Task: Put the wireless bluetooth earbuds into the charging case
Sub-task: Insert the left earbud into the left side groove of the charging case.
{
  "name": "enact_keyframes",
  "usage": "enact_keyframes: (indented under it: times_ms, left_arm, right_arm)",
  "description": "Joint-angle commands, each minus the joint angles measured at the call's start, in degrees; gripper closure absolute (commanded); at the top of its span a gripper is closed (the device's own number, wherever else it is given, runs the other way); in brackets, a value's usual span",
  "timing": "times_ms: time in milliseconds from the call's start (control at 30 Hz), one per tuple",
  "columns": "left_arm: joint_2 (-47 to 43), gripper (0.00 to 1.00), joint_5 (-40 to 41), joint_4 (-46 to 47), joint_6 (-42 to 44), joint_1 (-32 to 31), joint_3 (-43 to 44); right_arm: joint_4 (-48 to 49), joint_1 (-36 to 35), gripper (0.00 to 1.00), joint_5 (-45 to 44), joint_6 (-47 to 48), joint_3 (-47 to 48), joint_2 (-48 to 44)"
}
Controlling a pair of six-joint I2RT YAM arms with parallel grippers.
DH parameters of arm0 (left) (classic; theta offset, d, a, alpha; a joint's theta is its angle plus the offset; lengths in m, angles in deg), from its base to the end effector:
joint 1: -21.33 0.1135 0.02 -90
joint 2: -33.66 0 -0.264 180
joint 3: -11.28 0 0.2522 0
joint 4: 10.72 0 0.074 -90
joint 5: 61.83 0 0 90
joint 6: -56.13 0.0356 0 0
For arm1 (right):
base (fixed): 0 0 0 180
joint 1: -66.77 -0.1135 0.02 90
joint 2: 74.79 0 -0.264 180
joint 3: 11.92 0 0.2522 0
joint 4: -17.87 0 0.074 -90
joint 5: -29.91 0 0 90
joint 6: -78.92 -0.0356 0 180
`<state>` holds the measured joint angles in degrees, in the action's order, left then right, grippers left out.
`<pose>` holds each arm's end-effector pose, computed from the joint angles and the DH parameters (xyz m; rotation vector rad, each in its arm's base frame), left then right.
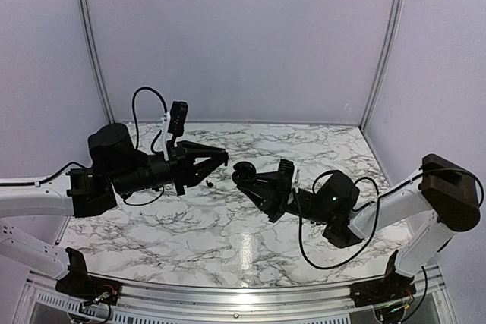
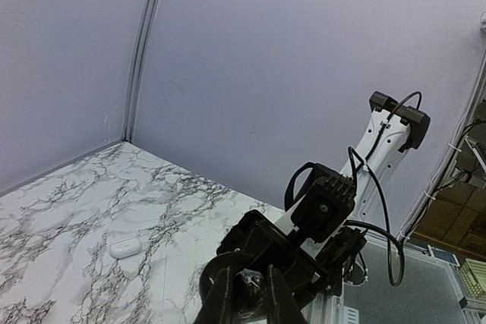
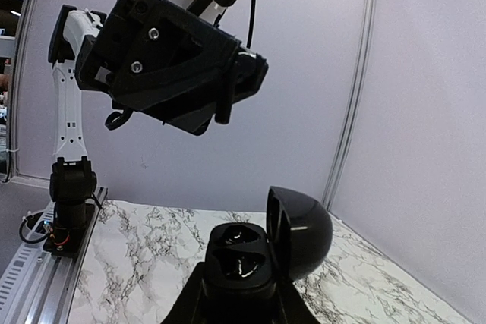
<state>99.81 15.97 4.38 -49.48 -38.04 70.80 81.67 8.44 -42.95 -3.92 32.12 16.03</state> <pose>0.1318 -0.2373 0.3419 0.7478 1.3521 -1.2125 0.1485 0.2606 0.2253 -0.9408 0.9654 0.9506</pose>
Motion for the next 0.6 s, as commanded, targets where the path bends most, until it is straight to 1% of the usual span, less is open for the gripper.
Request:
enact_keyframes:
  times_ms: [0,267,567]
  left_arm:
    - [0.8,0.98,-1.5,3.2,1.6,-1.0,-0.2]
    - [2.5,0.98,-0.9,3.6,2.4,-1.6,0.3]
    - [4.1,0.98,0.1,3.9,2.4,-1.7,0.5]
  right_arm:
    - [2.7,-0.6,1.0,-1.8,-0.2,2.5,0.9]
    - [5.1,-1.1,1.0,-2.9,-3.6,3.8,2.5]
    - [6.8,-2.2,1.0,-2.1,-5.1,4.6,3.6]
